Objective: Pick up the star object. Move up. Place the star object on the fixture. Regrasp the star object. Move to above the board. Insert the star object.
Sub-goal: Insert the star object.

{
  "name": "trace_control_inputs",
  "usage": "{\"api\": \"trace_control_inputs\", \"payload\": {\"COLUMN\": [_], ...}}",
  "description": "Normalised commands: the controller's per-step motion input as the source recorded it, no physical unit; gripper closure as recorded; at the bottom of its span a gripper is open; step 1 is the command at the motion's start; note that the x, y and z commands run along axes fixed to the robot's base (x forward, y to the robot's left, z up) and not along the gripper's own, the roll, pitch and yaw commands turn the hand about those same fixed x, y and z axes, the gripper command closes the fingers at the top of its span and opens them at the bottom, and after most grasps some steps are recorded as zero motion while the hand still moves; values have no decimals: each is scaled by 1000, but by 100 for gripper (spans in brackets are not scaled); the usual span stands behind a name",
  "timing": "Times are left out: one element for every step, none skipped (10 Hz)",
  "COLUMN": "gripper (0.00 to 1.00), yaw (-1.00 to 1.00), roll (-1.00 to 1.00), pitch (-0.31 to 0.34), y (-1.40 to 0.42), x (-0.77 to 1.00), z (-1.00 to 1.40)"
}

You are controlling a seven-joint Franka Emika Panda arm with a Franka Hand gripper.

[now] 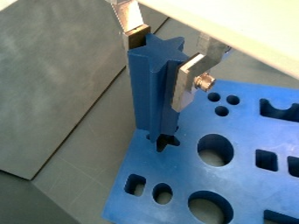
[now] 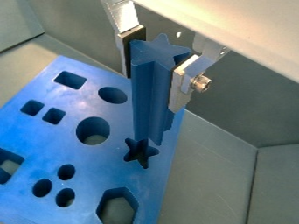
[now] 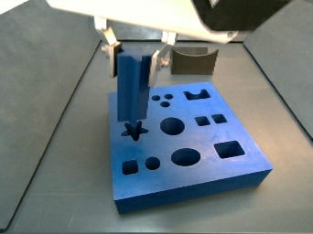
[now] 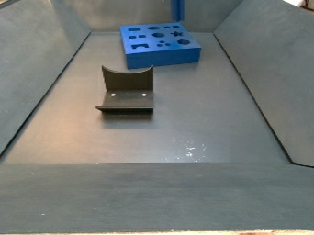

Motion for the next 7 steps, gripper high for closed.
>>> {"api": "trace_control_inputs", "payload": {"gripper": [100, 100, 100, 100, 100, 100, 100], "yaw": [426, 0, 0, 129, 0, 0, 163], "roll": [-171, 0, 0, -357, -340, 26, -129], "pitch": [-183, 0, 0, 0, -71, -57, -651], "y": [0, 0, 20, 469, 214, -80, 0], "x": [0, 0, 0, 0, 0, 0, -89], "z": [-351, -40, -143, -57, 43, -20, -51]}}
